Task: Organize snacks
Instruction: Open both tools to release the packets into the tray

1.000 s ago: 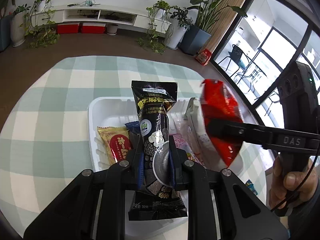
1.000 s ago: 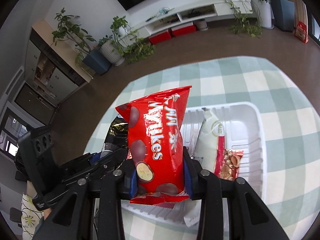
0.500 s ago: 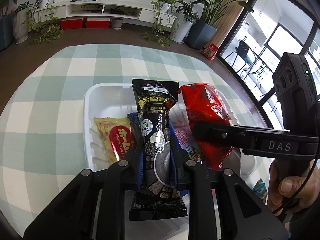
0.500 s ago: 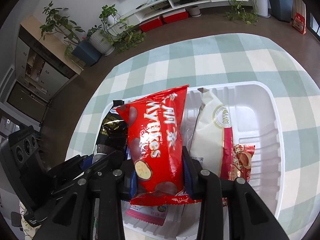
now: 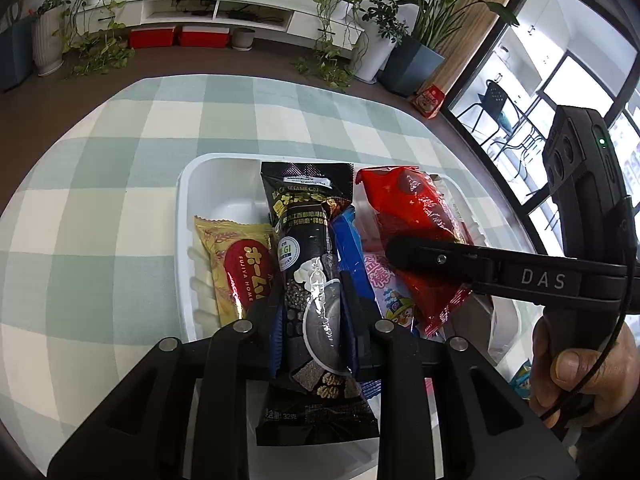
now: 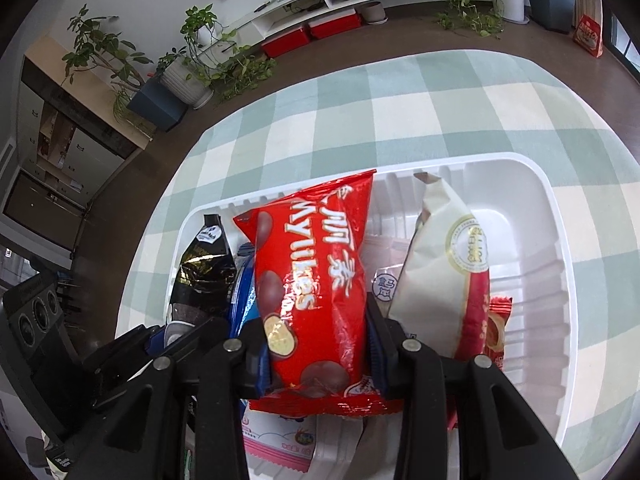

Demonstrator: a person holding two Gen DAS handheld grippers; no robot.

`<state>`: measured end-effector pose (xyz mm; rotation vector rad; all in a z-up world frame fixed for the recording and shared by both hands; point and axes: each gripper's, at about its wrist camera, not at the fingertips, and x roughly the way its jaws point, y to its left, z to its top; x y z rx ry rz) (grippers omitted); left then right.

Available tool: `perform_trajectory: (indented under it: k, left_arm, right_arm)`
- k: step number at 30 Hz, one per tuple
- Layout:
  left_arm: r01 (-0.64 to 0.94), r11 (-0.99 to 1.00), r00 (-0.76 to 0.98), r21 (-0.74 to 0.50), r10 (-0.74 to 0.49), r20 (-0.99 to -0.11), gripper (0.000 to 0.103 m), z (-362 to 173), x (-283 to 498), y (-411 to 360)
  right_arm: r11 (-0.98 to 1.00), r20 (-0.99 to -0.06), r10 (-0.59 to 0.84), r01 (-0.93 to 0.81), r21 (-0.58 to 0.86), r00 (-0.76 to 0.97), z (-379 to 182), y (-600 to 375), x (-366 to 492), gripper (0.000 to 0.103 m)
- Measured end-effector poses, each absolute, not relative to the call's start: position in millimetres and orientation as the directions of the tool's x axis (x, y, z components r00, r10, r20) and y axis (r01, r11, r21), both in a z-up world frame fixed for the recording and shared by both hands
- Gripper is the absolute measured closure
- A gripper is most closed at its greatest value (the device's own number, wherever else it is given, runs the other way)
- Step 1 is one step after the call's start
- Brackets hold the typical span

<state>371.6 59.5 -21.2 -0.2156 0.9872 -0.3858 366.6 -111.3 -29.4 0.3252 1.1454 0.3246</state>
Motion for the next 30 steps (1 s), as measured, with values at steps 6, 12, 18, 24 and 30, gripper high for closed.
perform_trajectory:
  k: [6, 12, 18, 24, 30]
  left_arm:
    - [0.230, 0.915, 0.505, -0.333, -0.404, -0.762, 0.045, -14.2, 367.9, 55.7]
    - [0.234, 0.921, 0.515, -0.312, -0.390, -0.764, 0.036, -8.0, 365.6, 51.3]
    - [0.233, 0.921, 0.535, -0.313, -0.391, -0.749, 0.029, 2.6, 358.3, 55.1]
    - [0.241, 0.915, 0.557, -0.323, -0.404, -0.726, 0.021, 19.0, 343.9, 59.7]
    - [0.256, 0.915, 0.603, -0.312, -0.403, -0.689, 0.005, 51.4, 317.6, 63.1]
  right_arm:
    - [0.908, -0.824, 0.410, -0.088, 0.410, 0.391, -25.8, -108.9, 361.4, 0.050]
    - [0.918, -0.821, 0.393, -0.116, 0.380, 0.414, -17.9, -103.9, 356.6, 0.047]
    - [0.914, -0.811, 0.401, -0.125, 0.386, 0.426, -10.1, -108.3, 348.8, 0.044]
    - [0.898, -0.783, 0.430, -0.122, 0.424, 0.449, 2.8, -119.5, 331.9, 0.039]
    - [0.857, -0.719, 0.492, -0.128, 0.499, 0.492, 26.8, -139.4, 304.4, 0.026]
